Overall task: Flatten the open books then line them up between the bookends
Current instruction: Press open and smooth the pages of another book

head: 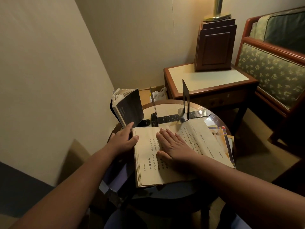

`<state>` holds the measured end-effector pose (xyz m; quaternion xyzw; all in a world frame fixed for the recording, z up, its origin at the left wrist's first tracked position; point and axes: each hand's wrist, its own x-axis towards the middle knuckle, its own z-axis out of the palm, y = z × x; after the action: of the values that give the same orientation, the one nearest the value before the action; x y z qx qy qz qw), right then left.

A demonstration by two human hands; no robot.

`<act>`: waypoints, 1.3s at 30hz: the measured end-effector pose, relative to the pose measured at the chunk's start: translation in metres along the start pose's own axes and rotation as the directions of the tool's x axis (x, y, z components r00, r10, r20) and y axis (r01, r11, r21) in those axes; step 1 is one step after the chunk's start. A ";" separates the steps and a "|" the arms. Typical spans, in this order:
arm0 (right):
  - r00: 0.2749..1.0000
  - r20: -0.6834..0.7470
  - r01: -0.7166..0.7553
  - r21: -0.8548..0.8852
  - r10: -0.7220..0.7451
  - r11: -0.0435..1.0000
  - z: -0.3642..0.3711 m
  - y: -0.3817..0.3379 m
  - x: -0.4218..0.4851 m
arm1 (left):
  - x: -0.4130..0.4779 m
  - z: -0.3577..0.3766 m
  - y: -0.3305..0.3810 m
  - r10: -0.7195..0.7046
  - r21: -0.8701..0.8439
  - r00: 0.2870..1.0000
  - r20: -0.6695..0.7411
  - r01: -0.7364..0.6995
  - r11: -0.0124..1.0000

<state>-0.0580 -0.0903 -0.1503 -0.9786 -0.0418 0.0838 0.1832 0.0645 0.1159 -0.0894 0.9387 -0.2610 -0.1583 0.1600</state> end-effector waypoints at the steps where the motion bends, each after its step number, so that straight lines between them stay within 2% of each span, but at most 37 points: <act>1: 1.000 -0.001 0.004 0.019 -0.004 1.000 0.002 -0.004 0.002 | -0.004 -0.001 0.000 0.015 -0.039 1.000 -0.024 -0.016 0.999; 4: 1.000 -0.010 0.000 0.047 0.001 0.999 0.005 -0.014 0.008 | -0.013 -0.004 0.000 0.044 -0.172 0.993 -0.106 -0.062 0.983; 7: 1.000 -0.009 -0.018 0.070 0.019 0.997 0.000 -0.020 0.008 | -0.022 -0.008 0.000 0.095 -0.202 0.970 -0.226 -0.142 0.969; 11: 0.999 -0.031 -0.031 0.137 0.036 0.990 -0.011 -0.025 0.003 | -0.022 -0.011 0.000 0.153 -0.128 0.949 -0.276 -0.195 0.972; 15: 0.997 -0.046 -0.052 0.180 0.061 0.982 -0.023 -0.033 -0.005 | -0.023 -0.006 0.000 0.169 0.149 0.927 -0.333 -0.125 0.981; 17: 0.997 -0.035 -0.062 0.184 0.069 0.981 -0.028 -0.037 -0.008 | -0.026 -0.003 0.003 0.140 0.090 0.930 -0.340 -0.116 0.989; 20: 0.996 -0.025 -0.078 0.235 0.086 0.969 -0.034 -0.040 -0.011 | -0.030 -0.002 0.009 0.047 -0.161 0.931 -0.361 -0.112 0.981; 22: 0.995 -0.044 -0.075 0.280 0.091 0.957 -0.033 -0.042 -0.013 | -0.032 -0.006 0.011 -0.061 -0.401 0.922 -0.382 -0.106 0.910; 24: 0.990 -0.100 -0.063 0.349 0.104 0.935 -0.033 -0.043 -0.014 | -0.037 -0.013 0.015 -0.118 -0.599 0.924 -0.364 -0.135 0.789; 26: 0.981 -0.157 -0.030 0.463 0.116 0.886 -0.036 -0.042 -0.016 | -0.040 -0.018 0.021 -0.089 -0.676 0.936 -0.339 -0.177 0.716; 29: 0.966 -0.226 0.053 0.640 0.122 0.766 -0.051 -0.044 -0.021 | -0.040 -0.021 0.035 -0.031 -0.720 0.947 -0.319 -0.221 0.658; 30: 0.964 -0.236 0.080 0.701 0.125 0.709 -0.057 -0.045 -0.023 | -0.039 -0.022 0.042 -0.031 -0.769 0.954 -0.298 -0.221 0.599; 32: 0.959 -0.245 0.107 0.777 0.142 0.620 -0.068 -0.048 -0.028 | -0.035 -0.025 0.057 -0.046 -0.890 0.974 -0.223 -0.184 0.417; 34: 0.947 -0.272 0.117 0.785 0.170 0.608 -0.076 -0.047 -0.033 | -0.029 -0.029 0.072 -0.028 -0.955 0.989 -0.147 -0.135 0.263; 36: 0.926 -0.317 0.139 0.789 0.203 0.599 -0.083 -0.040 -0.038 | -0.022 -0.030 0.087 0.033 -0.966 0.995 -0.099 -0.104 0.236; 39: 0.886 -0.376 0.168 0.806 0.272 0.567 -0.094 -0.022 -0.049 | -0.012 -0.027 0.110 0.130 -0.955 0.989 -0.065 -0.099 0.280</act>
<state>-0.0904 -0.1084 -0.0486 -0.7707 0.0767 -0.1354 0.6179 0.0169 0.0390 -0.0209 0.6348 -0.1837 -0.2827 0.6953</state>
